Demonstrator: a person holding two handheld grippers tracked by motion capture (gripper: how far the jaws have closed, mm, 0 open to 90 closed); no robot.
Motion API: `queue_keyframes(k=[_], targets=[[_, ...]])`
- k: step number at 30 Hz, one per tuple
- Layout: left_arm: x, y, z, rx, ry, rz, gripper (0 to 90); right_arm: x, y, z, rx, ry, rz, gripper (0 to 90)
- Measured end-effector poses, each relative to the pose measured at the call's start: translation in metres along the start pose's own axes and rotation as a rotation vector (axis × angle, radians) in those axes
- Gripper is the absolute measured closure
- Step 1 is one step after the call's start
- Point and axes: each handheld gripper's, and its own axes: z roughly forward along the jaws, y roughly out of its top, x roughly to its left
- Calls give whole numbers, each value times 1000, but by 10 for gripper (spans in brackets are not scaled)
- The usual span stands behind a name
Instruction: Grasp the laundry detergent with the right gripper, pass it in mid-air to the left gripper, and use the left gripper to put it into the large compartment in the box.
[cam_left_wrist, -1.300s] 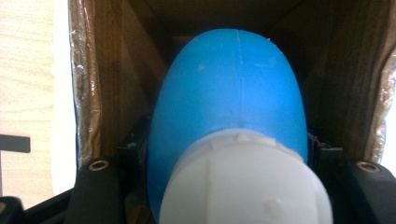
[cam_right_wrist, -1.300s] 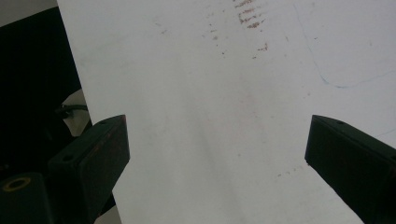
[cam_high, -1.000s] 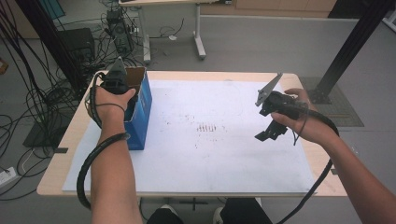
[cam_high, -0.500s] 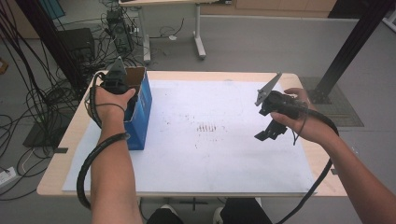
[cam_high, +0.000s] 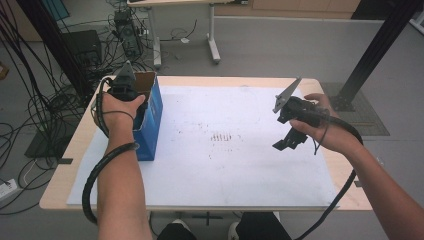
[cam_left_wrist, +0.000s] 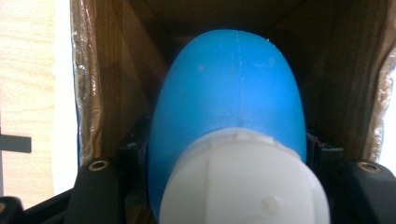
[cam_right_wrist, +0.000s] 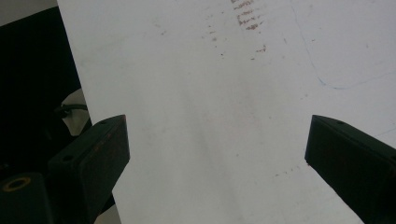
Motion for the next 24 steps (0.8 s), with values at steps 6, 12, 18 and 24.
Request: queue_keyframes(k=[6,12,18,24], targets=[[1,0,0,-2,-3,-2,353,0,0,0,0,-1,-2,65],[1,-1,-3,-5,-4,-4,332,1,1,-1,-3,-2,-3,65],[1,-2,-8,-10,8,3,295,0,1,0,1,3,-4,65],[0,-4,-17,-16,32,16,259,0,4,-3,-7,-3,-4,65]])
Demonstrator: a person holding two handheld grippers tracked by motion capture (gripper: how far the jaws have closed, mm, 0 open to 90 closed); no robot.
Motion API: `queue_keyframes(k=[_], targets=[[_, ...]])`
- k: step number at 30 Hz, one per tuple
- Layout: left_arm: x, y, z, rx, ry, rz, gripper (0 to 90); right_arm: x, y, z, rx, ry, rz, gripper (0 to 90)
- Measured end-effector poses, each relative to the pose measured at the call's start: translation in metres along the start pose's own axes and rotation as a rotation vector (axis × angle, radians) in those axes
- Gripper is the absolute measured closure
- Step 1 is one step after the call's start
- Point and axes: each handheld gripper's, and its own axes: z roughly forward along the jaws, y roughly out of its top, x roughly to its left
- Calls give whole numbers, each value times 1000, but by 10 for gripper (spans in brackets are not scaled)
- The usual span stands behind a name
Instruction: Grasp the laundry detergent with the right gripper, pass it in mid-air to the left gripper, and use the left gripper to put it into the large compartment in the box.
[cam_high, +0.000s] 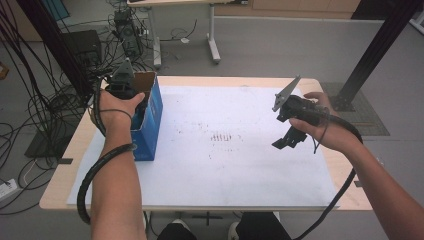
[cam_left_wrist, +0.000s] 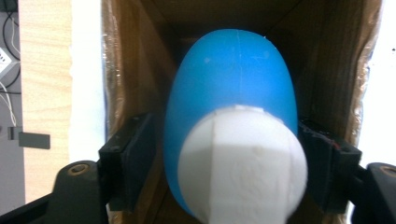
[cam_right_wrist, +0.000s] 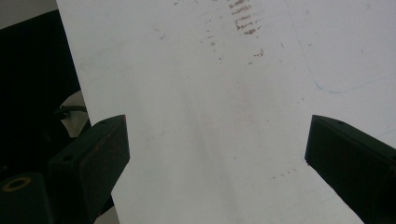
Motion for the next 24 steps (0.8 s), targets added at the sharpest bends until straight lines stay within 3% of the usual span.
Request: queue_keyframes(k=[9,13,20,24], targets=[[0,-4,-15,-1,17,24,226,0,0,2,-4,7,10,65],[-4,-8,-25,1,43,64,215,-1,-1,3,1,5,15,65],[-11,-15,-45,-6,27,113,164,-1,1,2,1,14,20,65],[-23,-16,-58,-19,13,160,116,-2,2,2,7,22,23,65]])
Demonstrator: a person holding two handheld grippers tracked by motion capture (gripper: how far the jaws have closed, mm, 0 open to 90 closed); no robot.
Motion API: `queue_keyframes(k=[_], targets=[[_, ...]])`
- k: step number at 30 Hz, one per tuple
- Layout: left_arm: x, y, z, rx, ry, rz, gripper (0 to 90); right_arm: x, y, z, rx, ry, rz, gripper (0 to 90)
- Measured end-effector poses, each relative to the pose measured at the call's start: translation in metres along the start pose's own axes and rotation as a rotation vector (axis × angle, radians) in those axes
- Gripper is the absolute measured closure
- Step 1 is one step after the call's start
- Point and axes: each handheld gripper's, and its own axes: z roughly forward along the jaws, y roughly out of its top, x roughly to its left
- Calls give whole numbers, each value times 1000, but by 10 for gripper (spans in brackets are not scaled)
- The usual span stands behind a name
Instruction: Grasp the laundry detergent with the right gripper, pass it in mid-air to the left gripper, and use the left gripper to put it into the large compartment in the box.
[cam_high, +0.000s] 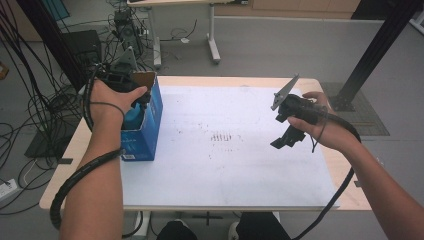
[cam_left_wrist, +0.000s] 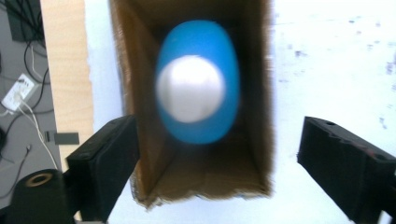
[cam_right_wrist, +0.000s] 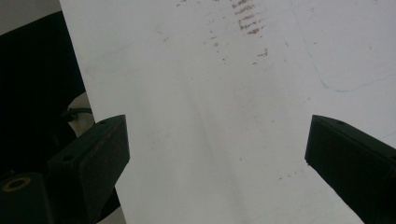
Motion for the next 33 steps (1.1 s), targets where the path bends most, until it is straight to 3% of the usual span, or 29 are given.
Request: queue_keyframes(k=[4,9,16,24,33], targets=[[-18,3,-8,-8,-28,60,76,-4,0,1,10,3,11,64],[-50,6,-13,-24,-59,138,37,-9,0,1,18,4,19,64],[-89,13,-17,-44,-83,211,7,-14,1,-3,15,0,23,63],[-117,22,-11,-45,-109,261,3,-21,-3,-4,21,5,41,64],[-127,28,-2,-46,-124,270,3,-29,-2,-1,31,8,54,64]])
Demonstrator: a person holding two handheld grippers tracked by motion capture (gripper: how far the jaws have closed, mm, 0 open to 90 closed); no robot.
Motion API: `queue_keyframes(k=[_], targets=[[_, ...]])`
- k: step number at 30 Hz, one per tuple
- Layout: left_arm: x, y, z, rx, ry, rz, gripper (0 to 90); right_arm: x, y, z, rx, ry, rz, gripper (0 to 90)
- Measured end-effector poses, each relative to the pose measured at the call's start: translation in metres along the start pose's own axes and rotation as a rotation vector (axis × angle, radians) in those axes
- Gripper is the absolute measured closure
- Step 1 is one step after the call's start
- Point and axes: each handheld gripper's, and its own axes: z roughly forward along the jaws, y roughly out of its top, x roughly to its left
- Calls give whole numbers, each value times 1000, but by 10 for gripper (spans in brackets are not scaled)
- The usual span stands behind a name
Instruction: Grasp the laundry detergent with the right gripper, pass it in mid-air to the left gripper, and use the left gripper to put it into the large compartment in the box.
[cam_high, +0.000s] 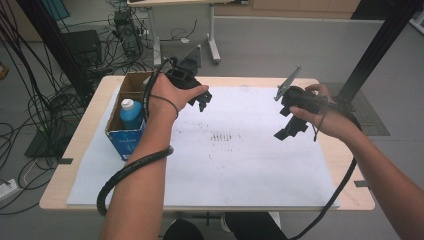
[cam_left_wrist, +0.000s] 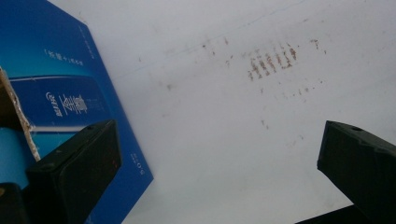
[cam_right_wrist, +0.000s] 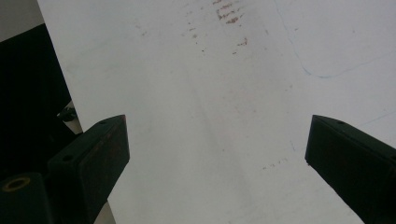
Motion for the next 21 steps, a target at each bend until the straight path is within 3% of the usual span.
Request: queue_keyframes(k=[21], targets=[[-16,11,4,-6,4,38,3,-5,-1,3,0,8,-9,63]])
